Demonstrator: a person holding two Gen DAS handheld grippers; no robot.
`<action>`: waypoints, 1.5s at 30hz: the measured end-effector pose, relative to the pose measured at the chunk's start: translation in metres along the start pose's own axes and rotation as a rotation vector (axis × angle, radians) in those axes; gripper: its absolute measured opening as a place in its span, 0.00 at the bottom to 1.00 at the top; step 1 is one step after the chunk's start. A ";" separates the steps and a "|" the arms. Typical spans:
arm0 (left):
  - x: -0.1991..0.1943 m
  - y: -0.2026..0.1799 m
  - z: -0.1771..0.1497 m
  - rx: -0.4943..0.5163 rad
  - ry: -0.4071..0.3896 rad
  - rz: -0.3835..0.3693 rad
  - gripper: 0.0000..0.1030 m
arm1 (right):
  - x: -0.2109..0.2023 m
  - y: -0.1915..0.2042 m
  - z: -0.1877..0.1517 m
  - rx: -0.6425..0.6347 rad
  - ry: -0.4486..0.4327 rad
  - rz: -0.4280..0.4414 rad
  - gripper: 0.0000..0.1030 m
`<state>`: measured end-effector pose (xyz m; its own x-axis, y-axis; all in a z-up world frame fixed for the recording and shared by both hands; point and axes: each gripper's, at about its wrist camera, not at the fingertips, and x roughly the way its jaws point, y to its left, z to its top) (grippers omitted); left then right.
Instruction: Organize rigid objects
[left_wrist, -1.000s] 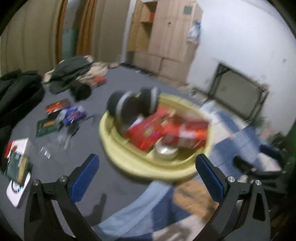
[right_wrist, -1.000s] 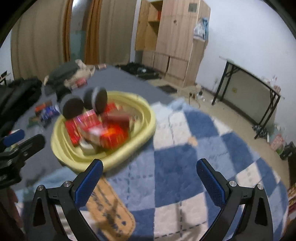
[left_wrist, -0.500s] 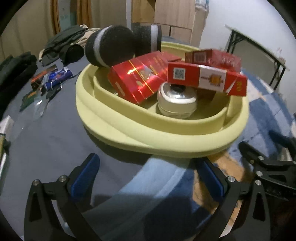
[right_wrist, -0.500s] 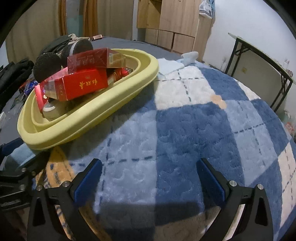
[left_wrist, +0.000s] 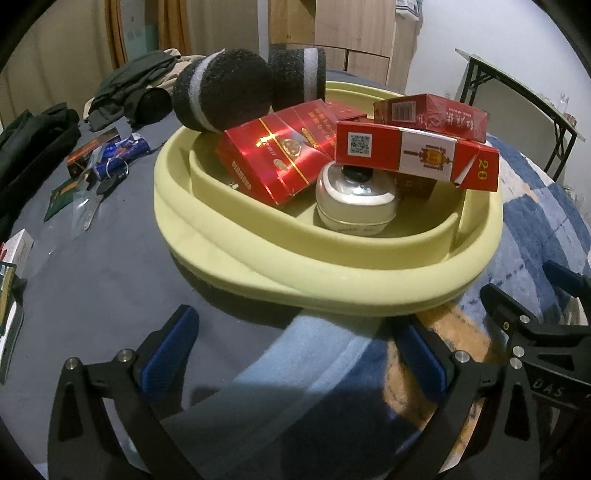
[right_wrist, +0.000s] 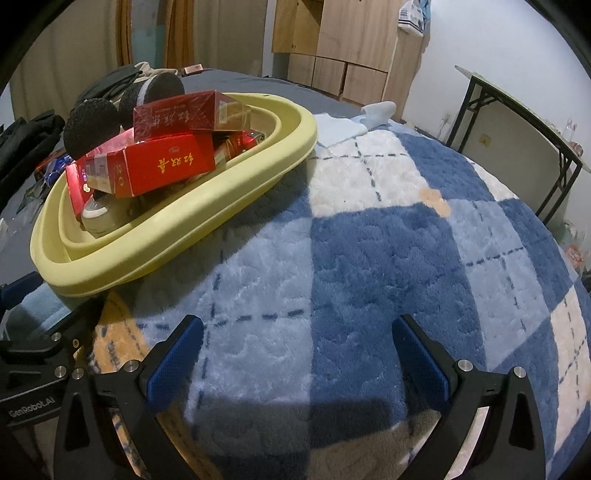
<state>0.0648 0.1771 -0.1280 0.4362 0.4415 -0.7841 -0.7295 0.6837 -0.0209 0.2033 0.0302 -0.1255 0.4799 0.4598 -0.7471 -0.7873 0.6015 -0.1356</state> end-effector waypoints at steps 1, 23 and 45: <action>0.000 0.001 0.000 0.001 0.000 0.001 1.00 | 0.000 0.000 0.000 0.001 0.000 0.001 1.00; -0.001 -0.002 0.000 0.002 0.000 0.002 1.00 | 0.000 0.001 0.000 0.001 0.000 0.002 1.00; -0.001 -0.001 0.000 0.002 0.000 0.001 1.00 | 0.001 0.000 0.001 0.000 0.000 0.003 1.00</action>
<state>0.0649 0.1756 -0.1270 0.4350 0.4423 -0.7843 -0.7291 0.6841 -0.0185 0.2035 0.0311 -0.1255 0.4778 0.4613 -0.7476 -0.7884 0.6006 -0.1333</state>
